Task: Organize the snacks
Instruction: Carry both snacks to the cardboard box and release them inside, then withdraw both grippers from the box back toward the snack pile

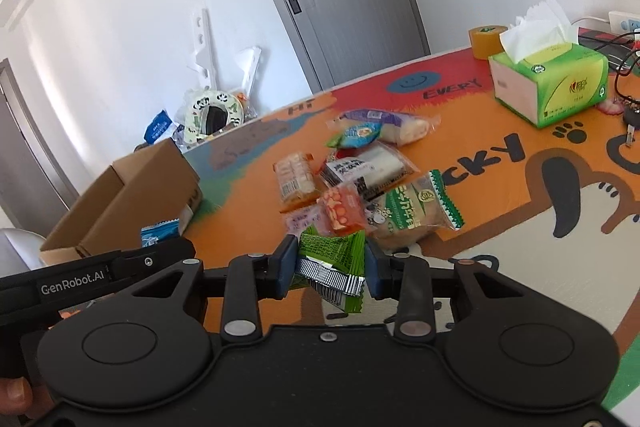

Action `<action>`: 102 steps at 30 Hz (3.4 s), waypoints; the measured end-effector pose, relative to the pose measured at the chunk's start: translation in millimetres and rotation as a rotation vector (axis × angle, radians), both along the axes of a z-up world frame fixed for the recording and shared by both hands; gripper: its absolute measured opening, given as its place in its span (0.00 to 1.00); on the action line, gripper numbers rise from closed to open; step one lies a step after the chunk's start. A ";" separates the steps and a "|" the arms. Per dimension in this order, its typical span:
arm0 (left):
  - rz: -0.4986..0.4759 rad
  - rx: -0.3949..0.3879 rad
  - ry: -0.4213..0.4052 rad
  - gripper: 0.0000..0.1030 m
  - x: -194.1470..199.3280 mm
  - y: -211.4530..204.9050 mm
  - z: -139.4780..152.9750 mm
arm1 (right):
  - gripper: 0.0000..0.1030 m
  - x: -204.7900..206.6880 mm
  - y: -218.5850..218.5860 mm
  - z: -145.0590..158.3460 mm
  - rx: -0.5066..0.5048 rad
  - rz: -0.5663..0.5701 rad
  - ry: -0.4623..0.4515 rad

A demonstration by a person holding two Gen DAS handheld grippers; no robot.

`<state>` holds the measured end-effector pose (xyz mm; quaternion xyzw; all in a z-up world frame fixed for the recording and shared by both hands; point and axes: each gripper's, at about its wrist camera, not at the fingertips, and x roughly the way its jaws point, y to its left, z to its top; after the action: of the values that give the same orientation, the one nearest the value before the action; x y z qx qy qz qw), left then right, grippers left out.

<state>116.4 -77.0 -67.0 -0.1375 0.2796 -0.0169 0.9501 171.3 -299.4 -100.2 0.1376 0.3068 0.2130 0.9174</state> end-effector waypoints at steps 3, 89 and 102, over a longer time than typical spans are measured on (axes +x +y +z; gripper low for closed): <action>0.007 0.000 -0.017 0.25 -6.2 4.1 5.6 | 0.35 -4.8 3.1 5.3 0.000 0.006 -0.011; 0.411 -0.041 -0.060 0.80 -29.3 174.3 42.1 | 0.54 23.8 177.9 63.8 0.060 0.246 -0.071; 0.386 0.004 -0.040 0.89 -36.2 143.8 46.1 | 0.81 7.5 132.2 53.9 0.031 0.194 -0.017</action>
<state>80.2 66.8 -20.9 -0.1862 0.2291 0.1637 0.9413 178.8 -167.2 -46.3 0.1197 0.3074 0.3066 0.8929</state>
